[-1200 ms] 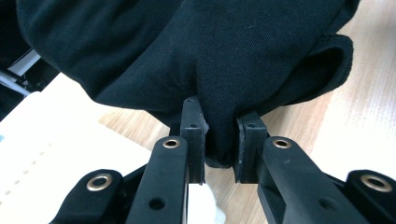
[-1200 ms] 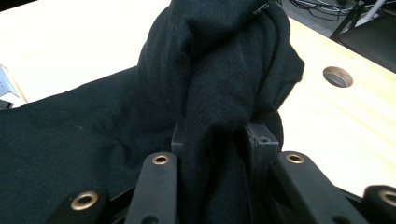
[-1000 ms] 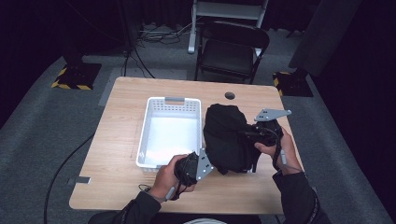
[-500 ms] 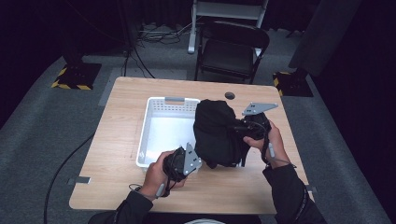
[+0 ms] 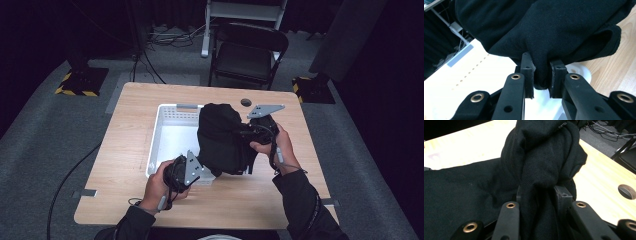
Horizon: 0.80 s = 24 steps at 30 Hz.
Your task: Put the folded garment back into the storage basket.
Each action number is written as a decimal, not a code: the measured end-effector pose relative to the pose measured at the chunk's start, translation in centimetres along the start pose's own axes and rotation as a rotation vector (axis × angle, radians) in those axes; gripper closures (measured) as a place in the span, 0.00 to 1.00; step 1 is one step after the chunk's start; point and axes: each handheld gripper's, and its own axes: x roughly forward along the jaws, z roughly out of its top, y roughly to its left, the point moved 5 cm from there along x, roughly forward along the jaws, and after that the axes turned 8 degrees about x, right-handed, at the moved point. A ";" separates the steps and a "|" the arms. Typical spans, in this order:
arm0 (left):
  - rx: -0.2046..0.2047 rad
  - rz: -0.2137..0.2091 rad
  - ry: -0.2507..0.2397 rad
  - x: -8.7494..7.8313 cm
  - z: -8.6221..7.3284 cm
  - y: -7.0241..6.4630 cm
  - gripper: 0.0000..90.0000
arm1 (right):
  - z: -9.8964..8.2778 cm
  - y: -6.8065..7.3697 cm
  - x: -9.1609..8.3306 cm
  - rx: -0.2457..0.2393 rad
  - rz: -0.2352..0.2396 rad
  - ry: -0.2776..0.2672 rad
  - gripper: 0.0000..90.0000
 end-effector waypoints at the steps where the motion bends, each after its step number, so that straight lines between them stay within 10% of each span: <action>1: -0.003 0.001 0.001 -0.1 -0.1 0.1 0.86 | 0.2 0.2 0.2 -0.002 0.002 0.001 0.79; 24: -0.090 0.079 0.037 -1.9 -3.4 2.6 0.86 | 2.5 3.0 4.3 -0.010 0.028 0.034 0.79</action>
